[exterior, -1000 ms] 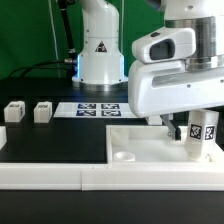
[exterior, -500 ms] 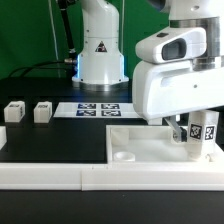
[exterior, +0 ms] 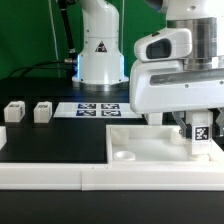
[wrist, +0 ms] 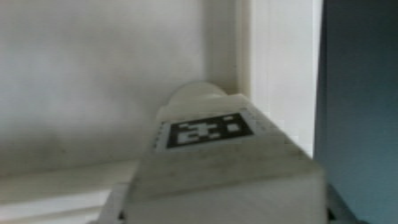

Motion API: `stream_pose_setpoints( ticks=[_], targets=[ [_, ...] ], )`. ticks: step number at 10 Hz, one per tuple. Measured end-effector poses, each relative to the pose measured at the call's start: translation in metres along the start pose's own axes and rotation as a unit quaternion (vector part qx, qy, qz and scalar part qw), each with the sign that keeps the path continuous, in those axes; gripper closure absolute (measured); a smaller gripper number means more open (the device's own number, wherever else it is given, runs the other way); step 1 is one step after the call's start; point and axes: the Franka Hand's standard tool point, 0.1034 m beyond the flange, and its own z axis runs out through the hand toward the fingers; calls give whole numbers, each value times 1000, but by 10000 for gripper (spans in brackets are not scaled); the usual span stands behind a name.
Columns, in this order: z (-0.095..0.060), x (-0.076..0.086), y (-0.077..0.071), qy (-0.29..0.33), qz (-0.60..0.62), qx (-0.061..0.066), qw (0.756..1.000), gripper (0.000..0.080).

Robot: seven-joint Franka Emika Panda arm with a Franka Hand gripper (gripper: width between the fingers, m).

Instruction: Assemble square table

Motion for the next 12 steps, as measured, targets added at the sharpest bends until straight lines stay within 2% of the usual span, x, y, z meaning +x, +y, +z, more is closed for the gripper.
stream_pose_setpoints(
  ticks=[3,5,7,8,12],
  targets=[
    [1,1,3,-2,126,7,992,509],
    [2,0,3,-2,228,3,974,509],
    [2,1,5,-4,348,8,937,509],
    [2,2,6,-7,417,12,909,509],
    [2,1,8,-14,564,21,826,509]
  ],
)
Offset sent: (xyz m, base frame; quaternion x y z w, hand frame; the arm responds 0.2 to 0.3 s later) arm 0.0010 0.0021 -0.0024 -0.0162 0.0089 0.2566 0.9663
